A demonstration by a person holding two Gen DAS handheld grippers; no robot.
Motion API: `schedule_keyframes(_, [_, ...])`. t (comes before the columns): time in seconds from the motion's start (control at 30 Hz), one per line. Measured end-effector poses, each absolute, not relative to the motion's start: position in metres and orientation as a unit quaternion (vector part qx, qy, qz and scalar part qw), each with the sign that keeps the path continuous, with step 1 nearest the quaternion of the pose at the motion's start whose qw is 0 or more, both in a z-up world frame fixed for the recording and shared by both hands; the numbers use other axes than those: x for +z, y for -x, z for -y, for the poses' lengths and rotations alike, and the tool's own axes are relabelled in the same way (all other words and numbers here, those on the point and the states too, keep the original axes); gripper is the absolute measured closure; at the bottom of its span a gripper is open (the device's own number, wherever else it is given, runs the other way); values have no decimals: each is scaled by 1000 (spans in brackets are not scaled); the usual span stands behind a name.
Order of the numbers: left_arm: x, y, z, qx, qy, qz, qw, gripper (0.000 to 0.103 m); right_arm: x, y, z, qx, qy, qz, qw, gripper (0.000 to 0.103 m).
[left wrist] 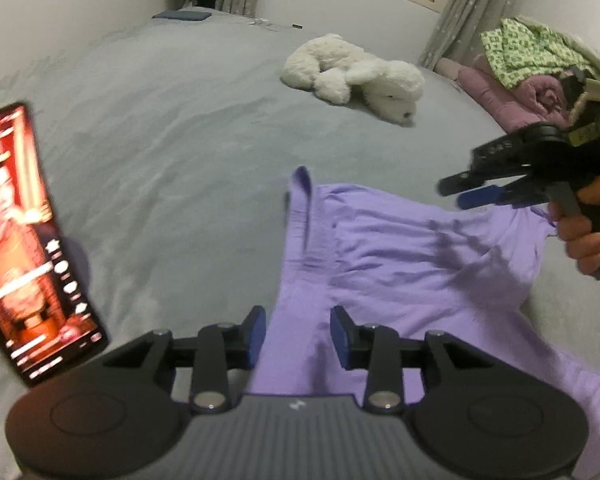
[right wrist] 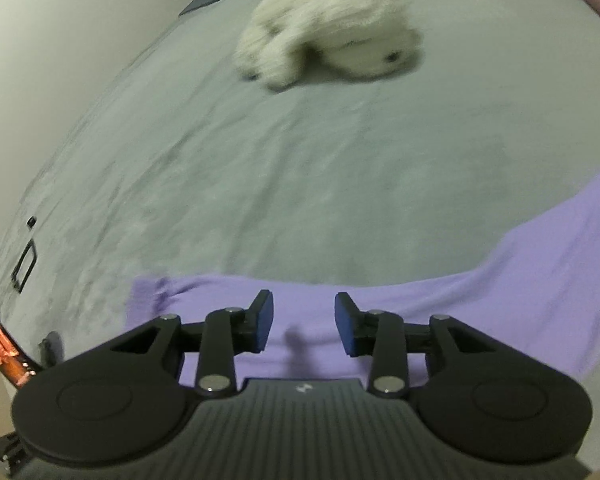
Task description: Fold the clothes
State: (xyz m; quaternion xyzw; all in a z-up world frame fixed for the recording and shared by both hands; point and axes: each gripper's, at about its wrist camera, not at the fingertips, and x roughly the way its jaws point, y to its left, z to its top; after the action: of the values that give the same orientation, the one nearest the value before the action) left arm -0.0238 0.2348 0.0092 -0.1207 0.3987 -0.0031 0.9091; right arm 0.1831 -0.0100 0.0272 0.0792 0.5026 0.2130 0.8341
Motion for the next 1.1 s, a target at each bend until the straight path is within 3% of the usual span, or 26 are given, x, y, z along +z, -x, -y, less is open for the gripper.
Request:
schedule_keyframes(0.23, [-2, 33, -271, -15, 224, -430, 874, 65, 29, -175, -62, 232, -54, -509, 827, 53])
schedule_keyframes(0.57, [-27, 35, -284, -5, 341, -457, 822, 70, 5, -181, -137, 204, -7, -520, 830, 53])
schedule_keyframes(0.73, [-26, 35, -271, 30, 309, -450, 837, 91, -1, -182, -154, 161, 30, -519, 839, 53])
schedule_keyframes(0.77, [-24, 34, -268, 35, 299, -448, 842, 92, -1, -182, -155, 155, 38, -517, 841, 56])
schedule_keyframes(0.8, [-22, 35, -266, 37, 289, -445, 847, 95, -1, -181, -156, 149, 45, -515, 843, 70])
schedule_keyframes(0.83, [-19, 35, -264, 38, 279, -442, 852, 97, 0, -181, -155, 146, 49, -513, 845, 74])
schedule_keyframes(1.1, [1, 38, -260, 59, 209, -403, 889, 98, 12, -178, -158, 167, 22, -487, 857, 86])
